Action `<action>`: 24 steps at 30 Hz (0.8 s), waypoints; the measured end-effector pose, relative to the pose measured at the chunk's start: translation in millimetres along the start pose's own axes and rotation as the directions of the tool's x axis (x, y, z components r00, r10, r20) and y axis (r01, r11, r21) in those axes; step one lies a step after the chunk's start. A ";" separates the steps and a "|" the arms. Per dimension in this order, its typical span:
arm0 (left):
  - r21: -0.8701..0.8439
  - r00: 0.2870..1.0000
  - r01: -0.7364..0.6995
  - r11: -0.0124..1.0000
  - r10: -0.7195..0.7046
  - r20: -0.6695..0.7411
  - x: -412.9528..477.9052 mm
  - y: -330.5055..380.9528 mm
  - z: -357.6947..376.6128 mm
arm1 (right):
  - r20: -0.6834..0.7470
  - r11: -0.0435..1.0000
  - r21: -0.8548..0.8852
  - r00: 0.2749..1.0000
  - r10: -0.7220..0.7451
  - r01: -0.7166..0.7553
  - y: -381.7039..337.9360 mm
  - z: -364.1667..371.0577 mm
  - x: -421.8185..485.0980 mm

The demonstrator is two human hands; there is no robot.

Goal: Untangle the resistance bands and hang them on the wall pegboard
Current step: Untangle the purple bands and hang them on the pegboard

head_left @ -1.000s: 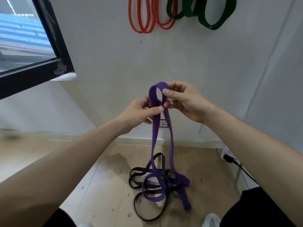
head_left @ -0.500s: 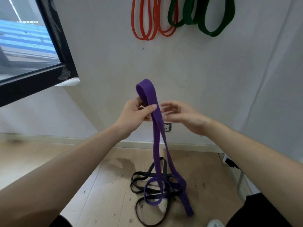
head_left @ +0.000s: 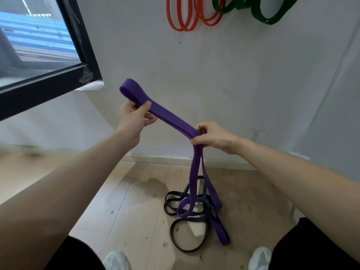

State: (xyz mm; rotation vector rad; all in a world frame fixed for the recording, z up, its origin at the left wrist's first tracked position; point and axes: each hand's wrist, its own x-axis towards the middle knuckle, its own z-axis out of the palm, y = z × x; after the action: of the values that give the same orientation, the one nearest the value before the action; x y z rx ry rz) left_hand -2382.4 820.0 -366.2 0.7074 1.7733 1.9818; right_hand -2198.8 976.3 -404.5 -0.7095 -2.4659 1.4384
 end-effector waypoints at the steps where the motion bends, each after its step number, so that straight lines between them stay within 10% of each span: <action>1: -0.007 0.999 0.029 1.000 -0.029 -0.013 1.9 -1.4 -4.0 | -0.016 1.000 -0.006 1.000 -0.008 0.007 -3.1 -1.2 -0.3; 13: 0.290 0.834 0.475 0.831 -0.530 0.151 -5.9 -14.7 -8.2 | -0.257 0.934 -0.077 0.898 -0.356 0.348 -60.7 -50.8 -13.3; 19: 0.692 0.739 0.339 0.637 -0.636 0.223 -21.6 -2.6 8.8 | -0.207 0.923 -0.149 0.902 -0.380 0.355 -49.6 -65.5 -17.4; 24: 0.749 0.820 0.142 0.647 -0.501 0.277 -20.8 -3.0 14.8 | -0.187 0.945 -0.163 0.932 -0.312 0.284 -35.2 -68.3 -20.6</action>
State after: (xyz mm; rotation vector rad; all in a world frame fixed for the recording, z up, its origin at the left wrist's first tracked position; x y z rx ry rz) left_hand -2357.0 819.8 -370.4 0.8942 2.1226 0.7354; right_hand -2164.4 1003.8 -338.3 -0.4554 -2.3933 1.0404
